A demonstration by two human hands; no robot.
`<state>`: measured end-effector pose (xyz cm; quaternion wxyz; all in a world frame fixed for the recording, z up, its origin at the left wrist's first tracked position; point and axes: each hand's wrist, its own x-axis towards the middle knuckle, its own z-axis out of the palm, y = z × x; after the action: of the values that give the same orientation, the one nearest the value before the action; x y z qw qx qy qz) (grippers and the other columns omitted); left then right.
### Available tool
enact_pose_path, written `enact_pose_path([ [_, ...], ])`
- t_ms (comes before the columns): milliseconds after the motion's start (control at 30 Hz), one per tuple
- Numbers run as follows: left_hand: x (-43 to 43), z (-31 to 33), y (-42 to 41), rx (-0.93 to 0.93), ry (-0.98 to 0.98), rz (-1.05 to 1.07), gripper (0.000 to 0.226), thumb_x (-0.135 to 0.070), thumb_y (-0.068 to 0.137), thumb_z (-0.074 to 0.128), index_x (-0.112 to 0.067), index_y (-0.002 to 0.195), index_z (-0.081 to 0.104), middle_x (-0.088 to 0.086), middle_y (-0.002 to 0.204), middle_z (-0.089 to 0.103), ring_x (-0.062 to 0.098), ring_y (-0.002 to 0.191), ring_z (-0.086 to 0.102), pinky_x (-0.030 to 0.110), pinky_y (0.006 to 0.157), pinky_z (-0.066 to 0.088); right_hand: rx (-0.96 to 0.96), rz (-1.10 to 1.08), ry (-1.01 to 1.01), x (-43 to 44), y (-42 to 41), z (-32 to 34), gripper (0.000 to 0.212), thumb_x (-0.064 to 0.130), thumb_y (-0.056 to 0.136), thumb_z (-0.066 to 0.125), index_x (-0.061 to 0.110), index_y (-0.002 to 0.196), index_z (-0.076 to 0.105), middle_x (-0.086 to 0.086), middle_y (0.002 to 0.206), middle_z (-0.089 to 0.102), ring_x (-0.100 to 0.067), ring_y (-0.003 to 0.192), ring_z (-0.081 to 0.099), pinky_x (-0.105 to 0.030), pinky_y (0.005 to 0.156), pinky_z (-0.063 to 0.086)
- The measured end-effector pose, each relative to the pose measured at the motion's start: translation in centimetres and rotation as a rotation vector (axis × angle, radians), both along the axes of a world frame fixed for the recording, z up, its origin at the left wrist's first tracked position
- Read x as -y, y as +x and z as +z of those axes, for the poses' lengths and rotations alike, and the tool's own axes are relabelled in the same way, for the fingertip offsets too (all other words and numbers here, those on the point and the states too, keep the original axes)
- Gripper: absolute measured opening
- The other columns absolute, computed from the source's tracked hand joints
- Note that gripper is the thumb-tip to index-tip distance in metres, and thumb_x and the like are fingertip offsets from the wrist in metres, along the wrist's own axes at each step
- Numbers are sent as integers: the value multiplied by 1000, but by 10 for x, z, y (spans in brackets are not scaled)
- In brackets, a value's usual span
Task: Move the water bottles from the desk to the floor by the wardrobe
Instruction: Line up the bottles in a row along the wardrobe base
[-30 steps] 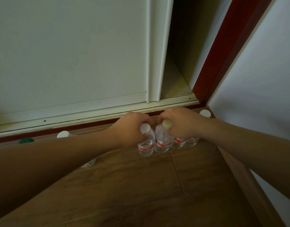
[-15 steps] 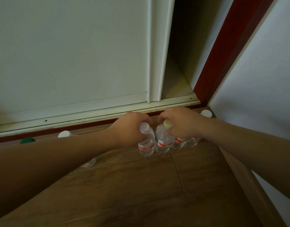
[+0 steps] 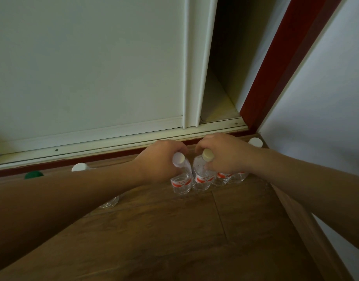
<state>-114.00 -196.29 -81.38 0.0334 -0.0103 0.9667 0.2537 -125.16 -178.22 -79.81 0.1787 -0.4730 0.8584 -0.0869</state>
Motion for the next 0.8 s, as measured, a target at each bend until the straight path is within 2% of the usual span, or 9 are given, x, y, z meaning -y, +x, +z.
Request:
enact_pose_path([
  [167, -1, 6, 2, 23, 26, 23, 63, -40, 77, 80, -29, 132, 53, -14, 113, 63, 3, 95, 58, 25, 81, 51, -29, 5, -3, 1, 2, 6, 42, 27, 79, 71, 30, 119, 60, 17, 101, 51, -6, 95, 52, -23, 73, 43],
  [267, 1, 12, 6, 31, 44, 40, 72, -43, 74, 81, -30, 137, 48, -13, 117, 62, 4, 98, 58, 25, 83, 52, -51, 23, -11, 5, 6, 14, 46, 33, 80, 71, 29, 124, 58, 15, 106, 52, -6, 98, 50, -24, 77, 41],
  [400, 10, 28, 19, 11, 21, 77, 71, -48, 75, 79, -30, 137, 49, -10, 124, 61, 7, 107, 58, 31, 92, 52, -44, 49, -52, 17, 17, 29, 40, 36, 81, 71, 30, 120, 60, 14, 105, 56, -6, 95, 52, -26, 80, 47],
  [500, 26, 39, 38, 0, 4, 130, 72, -46, 77, 78, -29, 140, 47, -11, 130, 58, 6, 111, 54, 24, 93, 46, -46, 83, -87, 35, 31, 38, 44, 42, 82, 70, 32, 123, 58, 17, 109, 56, -3, 99, 52, -29, 87, 50],
  [600, 48, 47, 65, 3, -17, 210, 71, -43, 79, 78, -32, 141, 45, -14, 133, 55, 4, 113, 51, 21, 91, 43, -48, 132, -88, 61, 49, 42, 52, 38, 82, 71, 33, 131, 53, 17, 121, 55, -4, 108, 51, -30, 93, 48],
  [800, 100, 53, 119, 6, -8, 373, 68, -38, 79, 78, -35, 139, 46, -16, 132, 54, 2, 114, 51, 24, 95, 44, -40, 274, -114, 121, 84, 42, 57, 40, 83, 71, 31, 135, 50, 14, 127, 54, -4, 112, 49, -26, 94, 43],
])
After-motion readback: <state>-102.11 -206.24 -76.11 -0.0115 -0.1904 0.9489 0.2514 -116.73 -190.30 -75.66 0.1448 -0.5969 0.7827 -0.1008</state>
